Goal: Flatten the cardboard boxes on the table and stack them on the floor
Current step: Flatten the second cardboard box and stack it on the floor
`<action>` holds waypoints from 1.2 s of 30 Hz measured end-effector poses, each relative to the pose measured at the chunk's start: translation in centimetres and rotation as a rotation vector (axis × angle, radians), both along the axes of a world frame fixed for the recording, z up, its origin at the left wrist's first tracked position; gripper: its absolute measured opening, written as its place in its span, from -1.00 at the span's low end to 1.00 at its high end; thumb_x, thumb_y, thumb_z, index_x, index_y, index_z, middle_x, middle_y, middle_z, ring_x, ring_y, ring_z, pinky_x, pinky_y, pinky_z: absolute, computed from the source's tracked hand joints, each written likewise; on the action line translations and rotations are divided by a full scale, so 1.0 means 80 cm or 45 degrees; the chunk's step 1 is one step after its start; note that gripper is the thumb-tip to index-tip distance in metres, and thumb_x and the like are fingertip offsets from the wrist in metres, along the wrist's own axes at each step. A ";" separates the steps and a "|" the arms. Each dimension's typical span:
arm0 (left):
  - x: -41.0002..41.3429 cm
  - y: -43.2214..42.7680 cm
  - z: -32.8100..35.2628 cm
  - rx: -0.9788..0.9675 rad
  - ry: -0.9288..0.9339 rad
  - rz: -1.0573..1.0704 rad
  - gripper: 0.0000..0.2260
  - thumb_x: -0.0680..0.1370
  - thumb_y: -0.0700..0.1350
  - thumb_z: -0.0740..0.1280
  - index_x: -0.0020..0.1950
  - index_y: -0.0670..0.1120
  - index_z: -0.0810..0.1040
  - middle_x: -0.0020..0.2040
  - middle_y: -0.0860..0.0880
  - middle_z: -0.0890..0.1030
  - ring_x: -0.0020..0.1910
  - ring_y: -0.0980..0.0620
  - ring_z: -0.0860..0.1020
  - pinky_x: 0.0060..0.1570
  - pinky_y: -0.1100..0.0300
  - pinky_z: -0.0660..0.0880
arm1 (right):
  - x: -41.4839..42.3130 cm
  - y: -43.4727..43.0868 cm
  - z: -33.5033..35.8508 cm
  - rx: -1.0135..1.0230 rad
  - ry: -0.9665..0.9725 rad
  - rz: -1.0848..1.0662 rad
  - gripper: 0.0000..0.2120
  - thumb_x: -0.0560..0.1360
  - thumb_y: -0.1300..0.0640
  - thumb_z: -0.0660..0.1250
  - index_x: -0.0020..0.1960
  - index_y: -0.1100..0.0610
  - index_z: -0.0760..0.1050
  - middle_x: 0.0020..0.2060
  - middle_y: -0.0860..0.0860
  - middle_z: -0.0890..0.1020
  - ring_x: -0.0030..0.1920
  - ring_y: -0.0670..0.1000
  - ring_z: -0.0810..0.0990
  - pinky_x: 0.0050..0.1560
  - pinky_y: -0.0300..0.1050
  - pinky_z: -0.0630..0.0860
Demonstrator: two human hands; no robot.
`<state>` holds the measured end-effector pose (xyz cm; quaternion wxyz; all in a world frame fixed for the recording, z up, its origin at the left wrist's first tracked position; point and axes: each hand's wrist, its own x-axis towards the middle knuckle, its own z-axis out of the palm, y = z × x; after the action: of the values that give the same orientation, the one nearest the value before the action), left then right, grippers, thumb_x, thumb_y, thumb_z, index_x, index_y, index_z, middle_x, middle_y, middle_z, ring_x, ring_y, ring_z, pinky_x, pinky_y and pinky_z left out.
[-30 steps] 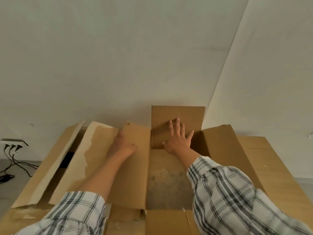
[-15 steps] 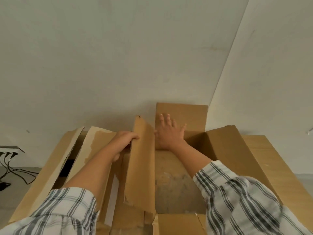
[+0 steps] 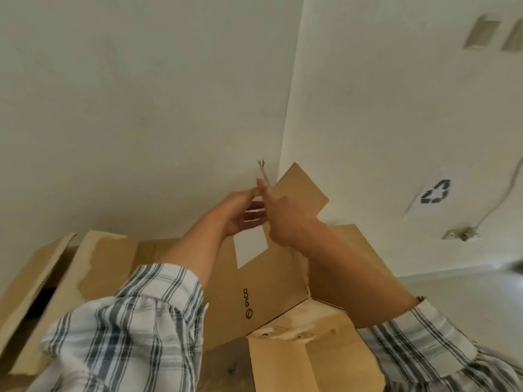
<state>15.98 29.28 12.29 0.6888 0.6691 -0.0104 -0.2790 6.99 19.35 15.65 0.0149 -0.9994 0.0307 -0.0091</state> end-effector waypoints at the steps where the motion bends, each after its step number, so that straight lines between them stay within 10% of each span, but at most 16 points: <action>1: -0.007 -0.018 -0.008 0.014 -0.013 -0.020 -0.70 0.59 0.10 0.36 0.17 -0.07 0.64 0.06 -0.08 0.70 -0.03 -0.03 0.68 -0.10 0.13 0.63 | -0.012 -0.028 0.005 0.018 -0.012 -0.043 -0.05 0.51 0.35 0.27 0.58 -0.07 -0.32 -0.14 0.12 0.54 -0.18 0.11 0.59 -0.16 0.02 0.62; 5: -0.041 -0.068 -0.064 0.792 -0.253 -0.009 -0.24 0.43 0.31 0.38 0.53 0.01 0.29 0.57 -0.12 0.21 0.49 -0.24 0.25 0.41 -0.14 0.28 | -0.060 -0.131 0.012 0.063 -0.037 -0.172 -0.09 0.49 0.38 0.24 0.59 -0.10 -0.19 -0.28 0.06 0.45 -0.30 0.05 0.53 -0.36 -0.09 0.51; 8: -0.075 -0.083 -0.111 1.155 -0.111 0.244 -0.01 0.42 0.34 0.39 0.62 0.01 -0.10 0.61 -0.18 -0.19 0.55 -0.39 -0.08 0.46 -0.34 0.08 | -0.090 -0.196 0.005 0.079 -0.043 -0.207 -0.13 0.48 0.39 0.23 0.59 -0.10 -0.11 -0.27 0.06 0.47 -0.33 0.03 0.52 -0.40 -0.11 0.49; 13: -0.114 -0.116 -0.181 0.598 0.400 0.523 0.42 -0.03 0.46 0.56 0.61 -0.16 0.01 0.50 -0.24 0.33 0.41 -0.31 0.38 0.36 -0.26 0.36 | -0.132 -0.302 -0.006 0.187 -0.051 -0.231 -0.20 0.47 0.34 0.23 0.60 -0.06 0.00 -0.25 0.02 0.41 -0.26 0.05 0.50 -0.33 -0.09 0.48; 19: -0.171 -0.188 -0.164 0.379 0.203 0.732 -0.09 0.25 0.16 0.64 0.44 -0.21 0.36 0.34 -0.18 0.52 0.26 -0.24 0.51 0.23 -0.10 0.48 | -0.174 -0.378 -0.056 0.019 0.084 -0.376 -0.26 0.49 0.21 0.26 0.57 -0.05 0.01 0.20 0.10 0.44 0.11 0.17 0.54 -0.05 0.02 0.48; 22: -0.194 -0.207 -0.164 0.361 0.179 0.763 -0.16 0.28 0.12 0.64 0.40 -0.20 0.39 0.32 -0.17 0.53 0.26 -0.23 0.51 0.18 -0.07 0.49 | -0.180 -0.391 -0.097 -0.212 0.090 -0.356 -0.26 0.50 0.08 0.26 0.57 -0.03 -0.03 0.56 0.12 -0.08 0.52 0.28 0.03 0.41 0.37 0.10; 25: -0.214 -0.216 -0.172 0.396 0.143 0.778 -0.24 0.32 0.10 0.62 0.37 -0.21 0.40 0.31 -0.16 0.53 0.26 -0.21 0.51 0.15 -0.01 0.48 | -0.173 -0.382 -0.147 -0.196 0.101 -0.169 -0.33 0.60 -0.15 0.11 0.60 -0.05 -0.10 0.57 0.06 -0.28 0.54 0.22 -0.34 0.41 0.45 -0.31; 36: -0.249 -0.192 -0.270 0.777 0.113 0.704 -0.28 0.39 0.10 0.57 0.40 -0.17 0.37 0.34 -0.17 0.51 0.28 -0.20 0.51 0.05 0.06 0.44 | -0.174 -0.306 -0.314 0.291 0.556 -0.099 -0.42 0.62 -0.26 -0.08 0.57 -0.21 -0.21 0.60 -0.07 -0.14 0.58 0.11 -0.09 0.33 0.59 -0.05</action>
<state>-3.97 13.95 -9.29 0.5076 0.8075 0.2826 -0.1022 -6.94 -5.11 -9.43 0.1205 -0.9675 0.0725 0.2101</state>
